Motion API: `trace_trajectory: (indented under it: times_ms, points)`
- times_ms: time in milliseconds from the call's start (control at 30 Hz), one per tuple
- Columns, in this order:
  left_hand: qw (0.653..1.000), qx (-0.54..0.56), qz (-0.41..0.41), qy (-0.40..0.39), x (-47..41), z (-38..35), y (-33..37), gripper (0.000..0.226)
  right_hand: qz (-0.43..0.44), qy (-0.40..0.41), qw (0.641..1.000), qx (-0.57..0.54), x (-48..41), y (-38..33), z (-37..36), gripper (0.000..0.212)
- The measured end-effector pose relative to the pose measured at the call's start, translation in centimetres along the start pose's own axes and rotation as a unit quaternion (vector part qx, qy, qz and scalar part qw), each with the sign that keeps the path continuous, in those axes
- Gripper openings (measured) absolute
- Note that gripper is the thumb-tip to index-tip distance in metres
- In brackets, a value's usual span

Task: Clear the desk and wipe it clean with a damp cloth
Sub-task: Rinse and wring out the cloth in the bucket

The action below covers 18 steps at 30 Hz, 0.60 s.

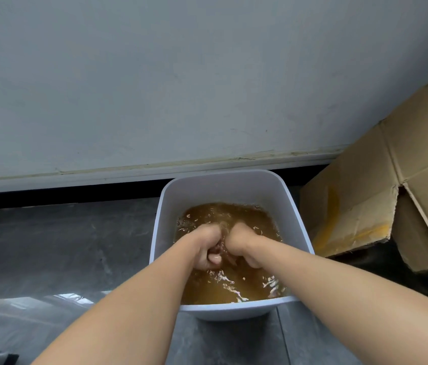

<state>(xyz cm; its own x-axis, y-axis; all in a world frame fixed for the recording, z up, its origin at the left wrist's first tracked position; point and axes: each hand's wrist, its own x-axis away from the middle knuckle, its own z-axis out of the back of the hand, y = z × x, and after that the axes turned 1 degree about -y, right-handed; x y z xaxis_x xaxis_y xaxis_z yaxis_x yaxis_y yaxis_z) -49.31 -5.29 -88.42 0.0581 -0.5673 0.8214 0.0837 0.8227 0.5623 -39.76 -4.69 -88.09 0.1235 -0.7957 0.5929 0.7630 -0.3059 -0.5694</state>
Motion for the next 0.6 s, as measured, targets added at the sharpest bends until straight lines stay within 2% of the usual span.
trace_trajectory:
  times_ms: [67, 167, 267, 367, 467, 533, 600]
  points:
    - [0.998, 0.016, -0.008, 0.061, 0.1, 0.3, -0.1, 0.034, -0.007, 0.04, 0.993, -0.109, 0.8, -1.2, -0.7, 0.026]
    - [0.992, 0.108, 0.002, 0.058, -0.1, 0.6, -0.2, 0.035, 0.014, 0.092, 0.988, -0.125, 1.5, -2.4, -1.5, 0.034]
    - [0.986, 0.167, 0.006, 0.019, 0.2, 0.4, 0.0, 0.03, 0.055, 0.127, 0.987, -0.08, 2.1, -2.2, -1.1, 0.032]
    - [0.995, 0.093, 0.018, -0.005, 1.0, -0.2, 0.5, 0.039, 0.073, 0.154, 0.985, -0.024, 1.7, -1.0, 0.7, 0.029]
    - [0.998, 0.047, 0.017, -0.025, 1.9, -0.5, 1.2, 0.037, 0.06, 0.156, 0.983, 0.08, 0.6, 0.3, 2.4, 0.021]
    - [1.0, 0.029, 0.002, -0.011, 1.7, -0.2, 1.0, 0.036, 0.06, 0.141, 0.98, 0.126, 0.3, 0.2, 3.1, 0.028]
    - [0.999, 0.003, -0.024, 0.028, 1.1, 0.0, 0.5, 0.031, 0.056, 0.09, 0.979, 0.176, 0.1, -0.1, 3.0, 0.035]
